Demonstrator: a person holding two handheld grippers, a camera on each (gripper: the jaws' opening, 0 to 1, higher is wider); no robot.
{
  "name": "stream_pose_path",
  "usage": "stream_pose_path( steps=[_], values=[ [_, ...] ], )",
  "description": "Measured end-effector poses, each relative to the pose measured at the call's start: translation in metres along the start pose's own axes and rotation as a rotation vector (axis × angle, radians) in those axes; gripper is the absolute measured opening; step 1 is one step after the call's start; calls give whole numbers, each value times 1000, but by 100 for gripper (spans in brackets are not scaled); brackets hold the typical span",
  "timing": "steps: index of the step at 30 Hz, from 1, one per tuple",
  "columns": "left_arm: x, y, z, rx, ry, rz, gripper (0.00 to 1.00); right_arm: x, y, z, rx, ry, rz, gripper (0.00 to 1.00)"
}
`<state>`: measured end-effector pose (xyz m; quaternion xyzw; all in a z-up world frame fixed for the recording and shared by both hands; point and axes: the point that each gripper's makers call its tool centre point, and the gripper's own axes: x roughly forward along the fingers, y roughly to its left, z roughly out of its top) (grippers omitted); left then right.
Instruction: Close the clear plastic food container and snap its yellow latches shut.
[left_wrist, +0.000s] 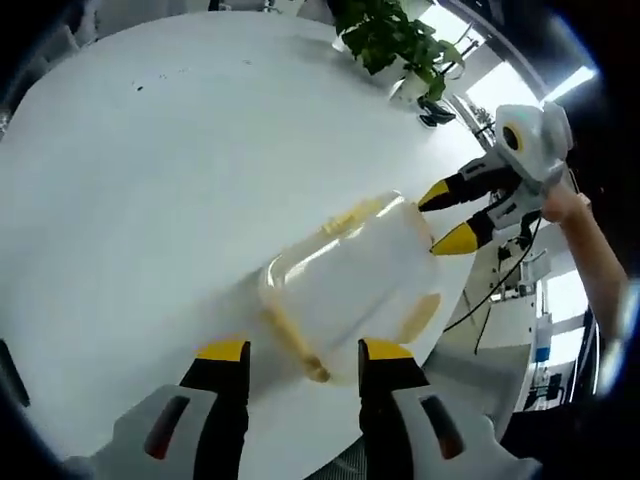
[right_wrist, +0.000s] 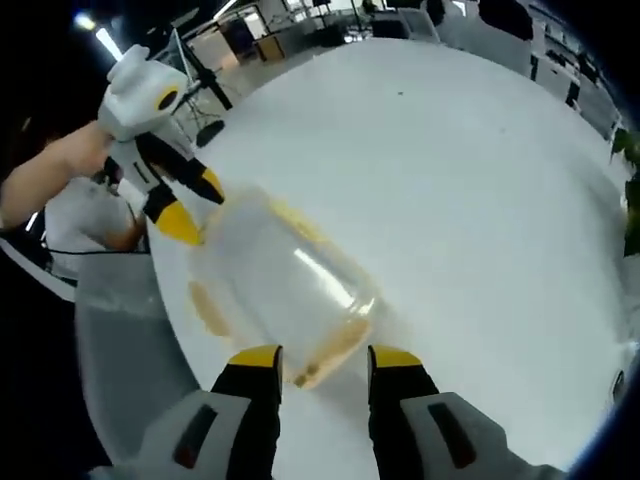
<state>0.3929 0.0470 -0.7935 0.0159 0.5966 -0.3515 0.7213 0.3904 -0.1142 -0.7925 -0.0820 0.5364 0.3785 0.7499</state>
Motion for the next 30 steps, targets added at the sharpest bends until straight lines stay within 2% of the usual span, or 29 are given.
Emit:
stream_pose_path(
  steps=[6,7,9,17,30],
  values=[
    [1,4,-4,-27,-3,21,41,1,-2,0,32,-8,-15,34],
    [2,5,-6,-26,-1,24,42,1,2,0,14,-8,-4,31],
    [3,6,-7,-39,-6,18,45,2,4,0,34,3,1,30],
    [4,7,-8,-83,-6,16,47,1,-1,-2,65,7,-13,34],
    [4,8,-8,-76,-5,29,48,4,5,1,79,-1,23,29]
  ],
)
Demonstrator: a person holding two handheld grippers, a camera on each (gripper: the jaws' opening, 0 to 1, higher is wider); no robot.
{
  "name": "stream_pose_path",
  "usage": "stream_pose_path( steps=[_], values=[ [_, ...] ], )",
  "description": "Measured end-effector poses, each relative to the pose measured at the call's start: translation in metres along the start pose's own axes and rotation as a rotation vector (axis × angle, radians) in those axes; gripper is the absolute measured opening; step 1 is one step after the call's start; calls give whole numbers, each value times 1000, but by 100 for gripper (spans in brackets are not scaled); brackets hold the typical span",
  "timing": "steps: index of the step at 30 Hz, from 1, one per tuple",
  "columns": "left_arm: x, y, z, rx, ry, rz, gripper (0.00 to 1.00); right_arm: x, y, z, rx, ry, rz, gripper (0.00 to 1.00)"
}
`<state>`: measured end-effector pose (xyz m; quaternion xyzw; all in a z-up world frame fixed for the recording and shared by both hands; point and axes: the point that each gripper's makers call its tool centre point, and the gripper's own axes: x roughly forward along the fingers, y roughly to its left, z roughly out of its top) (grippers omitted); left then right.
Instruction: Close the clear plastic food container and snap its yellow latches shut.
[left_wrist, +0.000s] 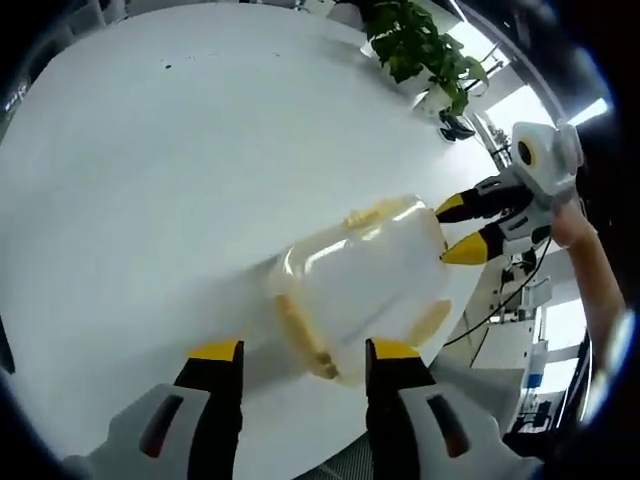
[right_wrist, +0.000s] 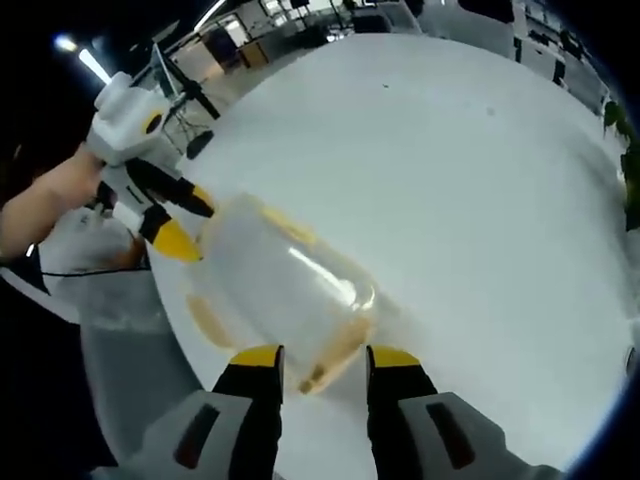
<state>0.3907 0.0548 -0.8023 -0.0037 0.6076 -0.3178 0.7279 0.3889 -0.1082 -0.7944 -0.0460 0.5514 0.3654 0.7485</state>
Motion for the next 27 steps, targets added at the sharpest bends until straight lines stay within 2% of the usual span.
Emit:
stream_pose_path(
  steps=[11,15,24,27],
  values=[
    [1,-5,0,-5,8,-35,41,1,-1,-1,35,-11,15,29],
    [2,-4,-1,-23,8,-47,41,2,-2,-2,65,-13,28,30],
    [8,-15,0,-68,-11,-119,34,4,0,-1,81,-11,34,32],
    [12,-18,2,-89,-17,-131,36,4,1,-2,84,-10,36,31]
  ],
)
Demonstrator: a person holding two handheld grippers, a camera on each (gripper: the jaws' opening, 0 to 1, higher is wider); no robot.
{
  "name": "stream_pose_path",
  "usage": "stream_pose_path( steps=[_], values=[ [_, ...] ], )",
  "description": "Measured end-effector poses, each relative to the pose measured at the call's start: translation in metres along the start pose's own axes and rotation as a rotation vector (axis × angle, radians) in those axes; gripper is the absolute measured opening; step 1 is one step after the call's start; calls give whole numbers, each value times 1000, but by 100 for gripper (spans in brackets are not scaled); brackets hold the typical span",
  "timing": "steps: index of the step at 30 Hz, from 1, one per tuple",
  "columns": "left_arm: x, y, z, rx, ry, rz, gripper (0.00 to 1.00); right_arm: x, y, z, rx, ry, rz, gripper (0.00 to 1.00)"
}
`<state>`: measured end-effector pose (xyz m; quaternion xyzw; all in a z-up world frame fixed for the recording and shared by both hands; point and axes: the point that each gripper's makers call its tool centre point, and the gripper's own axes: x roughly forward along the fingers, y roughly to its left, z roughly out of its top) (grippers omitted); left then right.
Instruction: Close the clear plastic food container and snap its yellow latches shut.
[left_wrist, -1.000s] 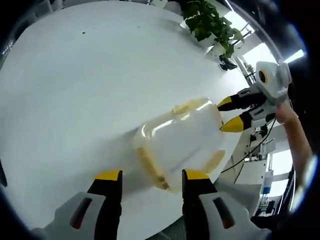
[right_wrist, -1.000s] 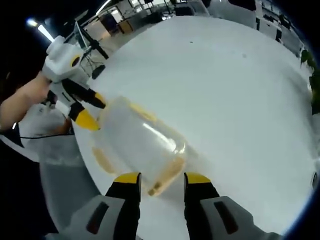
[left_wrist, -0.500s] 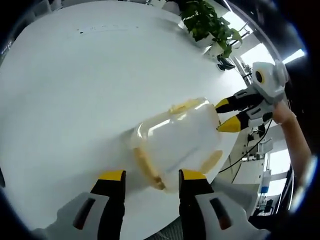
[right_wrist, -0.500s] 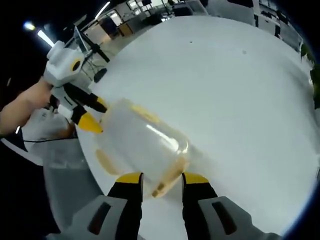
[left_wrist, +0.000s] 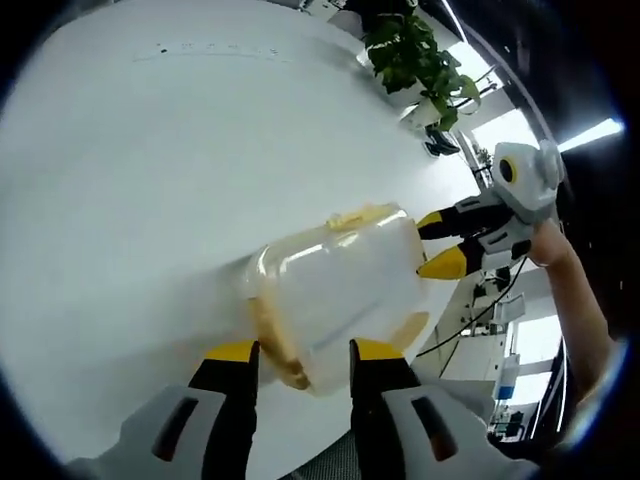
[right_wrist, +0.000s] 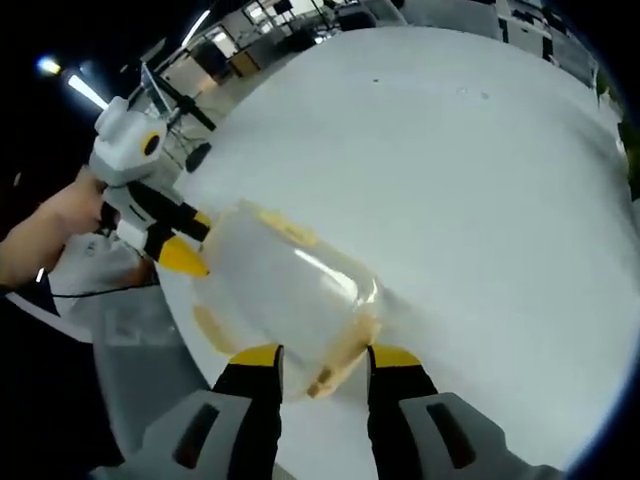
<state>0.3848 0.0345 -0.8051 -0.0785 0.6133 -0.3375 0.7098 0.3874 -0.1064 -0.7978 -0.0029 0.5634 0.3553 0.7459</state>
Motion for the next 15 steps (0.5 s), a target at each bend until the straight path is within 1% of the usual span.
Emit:
stream_pose_path(
  steps=[6,10,15],
  values=[
    [0,0,-2,-17,11,-24,34,1,0,0,3,-6,6,30],
    [-1,0,-2,-15,12,-22,33,1,0,0,4,-5,7,30],
    [0,0,-2,-21,14,-15,33,2,1,0,14,15,-2,29]
  ],
)
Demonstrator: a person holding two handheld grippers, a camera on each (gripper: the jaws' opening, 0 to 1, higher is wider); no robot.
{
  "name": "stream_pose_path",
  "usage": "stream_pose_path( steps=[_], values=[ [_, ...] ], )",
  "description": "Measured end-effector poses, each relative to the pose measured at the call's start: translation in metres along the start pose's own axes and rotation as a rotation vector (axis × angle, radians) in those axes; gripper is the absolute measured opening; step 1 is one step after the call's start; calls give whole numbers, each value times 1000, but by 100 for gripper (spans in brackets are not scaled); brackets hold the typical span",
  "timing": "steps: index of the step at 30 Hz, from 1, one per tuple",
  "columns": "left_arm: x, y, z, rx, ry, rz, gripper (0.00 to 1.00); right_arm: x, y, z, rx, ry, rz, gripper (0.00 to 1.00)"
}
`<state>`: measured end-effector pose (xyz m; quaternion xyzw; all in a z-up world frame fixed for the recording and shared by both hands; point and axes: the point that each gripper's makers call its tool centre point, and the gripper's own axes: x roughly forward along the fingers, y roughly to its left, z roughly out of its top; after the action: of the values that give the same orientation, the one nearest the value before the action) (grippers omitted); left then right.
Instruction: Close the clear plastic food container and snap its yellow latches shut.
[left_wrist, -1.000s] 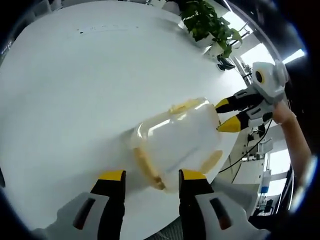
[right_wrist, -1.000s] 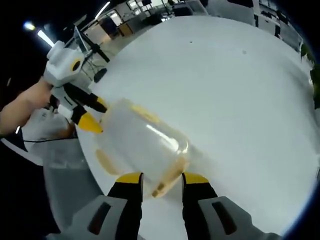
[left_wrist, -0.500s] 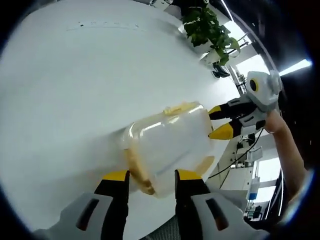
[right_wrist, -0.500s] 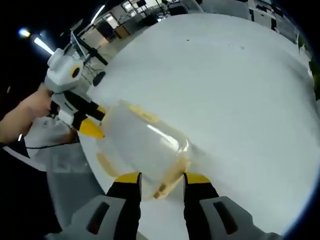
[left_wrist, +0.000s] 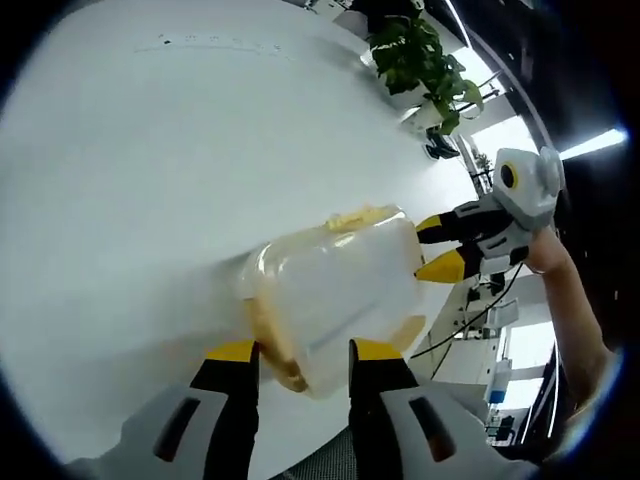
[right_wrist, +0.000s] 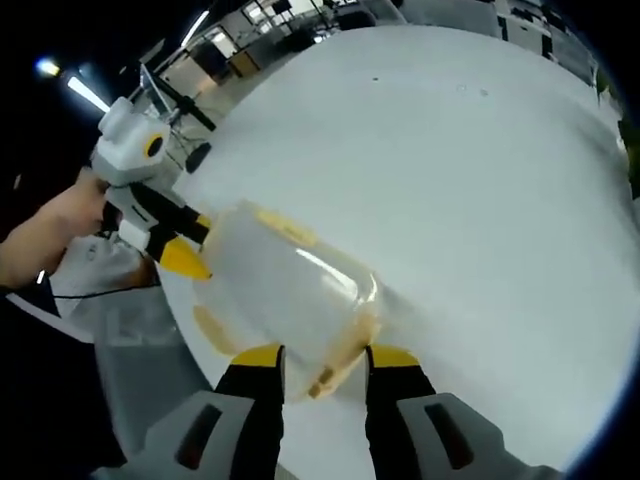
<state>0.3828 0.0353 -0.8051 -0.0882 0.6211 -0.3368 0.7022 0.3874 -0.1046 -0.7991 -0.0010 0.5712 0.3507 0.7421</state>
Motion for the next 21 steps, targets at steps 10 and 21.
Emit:
stream_pose_path(
  steps=[10,21],
  values=[
    [0,-1,1,-55,-12,12,31,-2,-1,4,19,-8,-36,26],
    [5,-4,5,-180,-27,6,30,0,3,1,61,16,-24,26]
  ],
)
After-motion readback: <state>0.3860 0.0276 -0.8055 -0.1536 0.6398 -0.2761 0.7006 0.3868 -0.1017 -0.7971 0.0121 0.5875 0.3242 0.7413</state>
